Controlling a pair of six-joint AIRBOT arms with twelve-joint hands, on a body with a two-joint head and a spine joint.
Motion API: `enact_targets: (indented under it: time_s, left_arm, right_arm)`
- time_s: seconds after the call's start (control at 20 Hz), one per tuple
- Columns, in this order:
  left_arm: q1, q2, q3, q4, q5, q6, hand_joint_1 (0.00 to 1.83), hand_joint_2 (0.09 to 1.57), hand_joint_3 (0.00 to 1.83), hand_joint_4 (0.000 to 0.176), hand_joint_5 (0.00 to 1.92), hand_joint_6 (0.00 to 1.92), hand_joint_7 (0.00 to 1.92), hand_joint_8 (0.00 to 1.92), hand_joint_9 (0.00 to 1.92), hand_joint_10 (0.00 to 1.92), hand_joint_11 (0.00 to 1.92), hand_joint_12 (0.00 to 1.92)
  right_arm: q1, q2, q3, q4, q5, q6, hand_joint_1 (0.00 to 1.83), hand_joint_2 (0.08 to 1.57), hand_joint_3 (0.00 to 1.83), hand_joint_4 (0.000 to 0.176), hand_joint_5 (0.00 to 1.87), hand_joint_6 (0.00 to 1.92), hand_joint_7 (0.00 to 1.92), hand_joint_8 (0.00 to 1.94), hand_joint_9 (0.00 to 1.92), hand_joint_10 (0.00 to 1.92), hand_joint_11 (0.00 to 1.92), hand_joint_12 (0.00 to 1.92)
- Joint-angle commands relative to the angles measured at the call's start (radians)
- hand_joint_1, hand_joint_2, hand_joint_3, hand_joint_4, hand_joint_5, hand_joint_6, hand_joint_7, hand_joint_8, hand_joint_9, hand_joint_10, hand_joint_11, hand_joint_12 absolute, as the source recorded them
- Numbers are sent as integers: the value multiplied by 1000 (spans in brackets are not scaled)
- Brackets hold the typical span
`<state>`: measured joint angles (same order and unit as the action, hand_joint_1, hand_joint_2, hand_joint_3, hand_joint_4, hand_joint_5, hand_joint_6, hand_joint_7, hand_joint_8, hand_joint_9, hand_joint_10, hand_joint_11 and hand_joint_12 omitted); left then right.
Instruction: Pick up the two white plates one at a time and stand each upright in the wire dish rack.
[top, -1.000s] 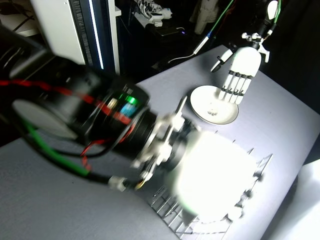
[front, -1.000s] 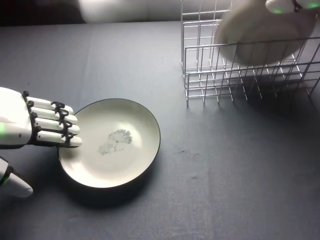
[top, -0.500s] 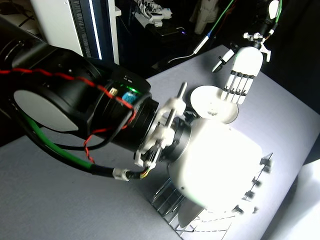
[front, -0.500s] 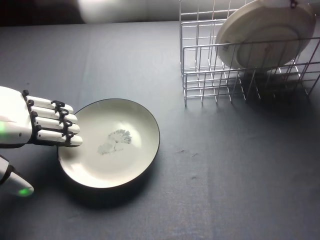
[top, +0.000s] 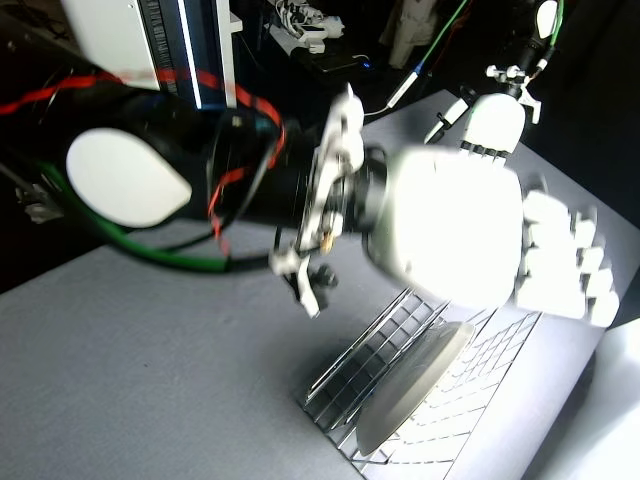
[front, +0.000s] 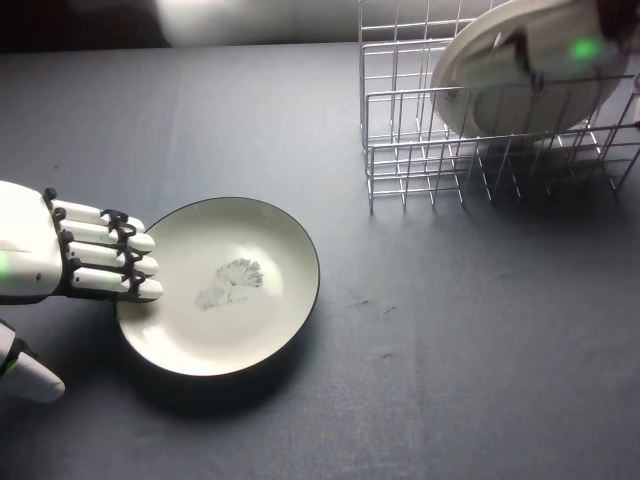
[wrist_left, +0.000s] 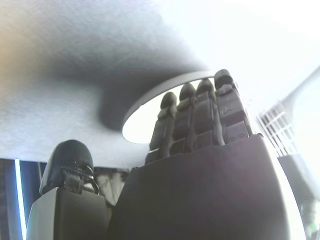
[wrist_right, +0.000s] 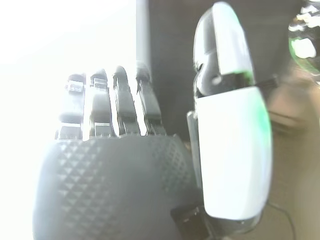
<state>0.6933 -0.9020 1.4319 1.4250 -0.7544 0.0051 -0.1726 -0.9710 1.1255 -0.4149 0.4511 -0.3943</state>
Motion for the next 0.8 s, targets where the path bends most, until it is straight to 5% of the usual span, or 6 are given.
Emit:
enact_targets:
  time_s: [0.0,0.4,0.75]
  left_arm:
    - [2,-1,-1,-34,-21,1,0,1166,4,0,48,6,39,8,10,4,0,0]
    - [53,-10,-1,-34,-31,-13,0,1162,1,0,86,19,80,20,46,18,29,13]
    - [143,-34,17,-64,-64,-68,0,1138,0,0,65,12,35,12,0,0,0,0]
  right_arm:
    - [4,12,-7,12,137,5,1088,874,0,0,0,0,0,0,0,0,0,0]
    - [-49,23,-87,-236,247,3,1471,947,13,0,0,0,0,0,0,0,0,0]
    - [-113,22,-103,-417,301,-3,1432,1007,18,0,0,0,0,0,0,0,0,0]
